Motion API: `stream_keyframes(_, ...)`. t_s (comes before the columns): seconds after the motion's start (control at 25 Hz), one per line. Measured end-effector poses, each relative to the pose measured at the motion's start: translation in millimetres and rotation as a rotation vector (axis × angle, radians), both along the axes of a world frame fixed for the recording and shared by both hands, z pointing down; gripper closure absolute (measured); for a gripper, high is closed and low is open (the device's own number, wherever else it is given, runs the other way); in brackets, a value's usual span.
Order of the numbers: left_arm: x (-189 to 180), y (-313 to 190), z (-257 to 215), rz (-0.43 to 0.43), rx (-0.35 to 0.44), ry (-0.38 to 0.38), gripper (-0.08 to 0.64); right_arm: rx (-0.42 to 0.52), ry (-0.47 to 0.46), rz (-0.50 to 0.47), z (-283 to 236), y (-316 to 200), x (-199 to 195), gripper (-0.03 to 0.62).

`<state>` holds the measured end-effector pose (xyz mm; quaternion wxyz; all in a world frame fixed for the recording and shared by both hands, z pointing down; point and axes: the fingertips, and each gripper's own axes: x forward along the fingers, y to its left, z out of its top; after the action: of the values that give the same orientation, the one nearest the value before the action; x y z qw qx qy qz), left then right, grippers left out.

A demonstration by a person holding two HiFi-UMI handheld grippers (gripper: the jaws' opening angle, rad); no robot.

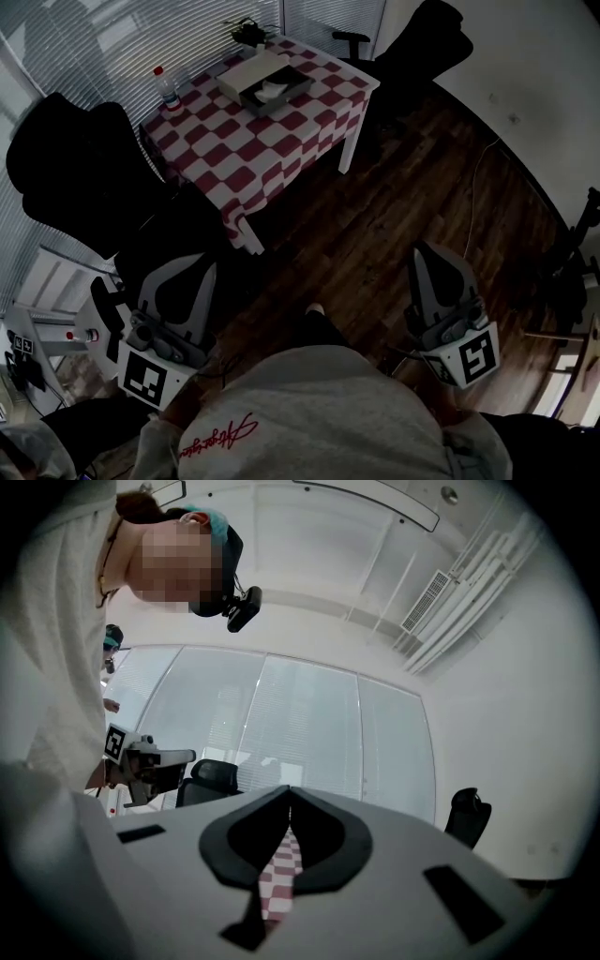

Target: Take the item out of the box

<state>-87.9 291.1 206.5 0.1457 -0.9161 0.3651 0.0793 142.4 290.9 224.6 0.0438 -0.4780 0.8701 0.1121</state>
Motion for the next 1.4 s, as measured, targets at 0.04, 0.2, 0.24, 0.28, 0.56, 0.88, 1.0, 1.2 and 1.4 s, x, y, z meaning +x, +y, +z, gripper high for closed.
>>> stream_keyframes(0.04, 1, -4, -1, 0.0, -0.003, 0.012, 0.543, -0.003, 0.0, -0.002, 0, -4, 1, 0.581)
stream_keyframes(0.2, 8, -21, -3, 0.0, -0.003, 0.03, 0.543, -0.016, 0.008, -0.032, -3, -24, 2, 0.581)
stream_keyframes(0.24, 11, -25, -3, 0.005, -0.006, 0.032, 0.543, -0.025, 0.015, -0.045, -2, -29, 1, 0.581)
stream_keyframes(0.28, 14, -30, -2, 0.012, -0.007, 0.032, 0.543, -0.034, 0.022, -0.057, 0, -35, 0, 0.581)
stream_keyframes(0.56, 26, -59, 2, 0.012, -0.018, 0.035, 0.543, -0.057, 0.04, -0.111, 2, -68, -3, 0.581)
stream_keyframes(0.88, 45, -88, 0, 0.014, -0.022, 0.059, 0.543, -0.081, 0.053, -0.157, 4, -97, 4, 0.581)
stream_keyframes(1.0, 52, -97, -4, 0.038, -0.026, 0.102, 0.543, -0.084, 0.048, -0.174, 3, -107, 9, 0.581)
stream_keyframes(1.2, 63, -115, 0, -0.005, -0.021, 0.058, 0.543, -0.092, 0.043, -0.199, 5, -123, 12, 0.581)
stream_keyframes(1.4, 75, -124, 7, -0.006, -0.033, 0.051, 0.543, -0.098, 0.035, -0.223, 7, -135, 15, 0.581)
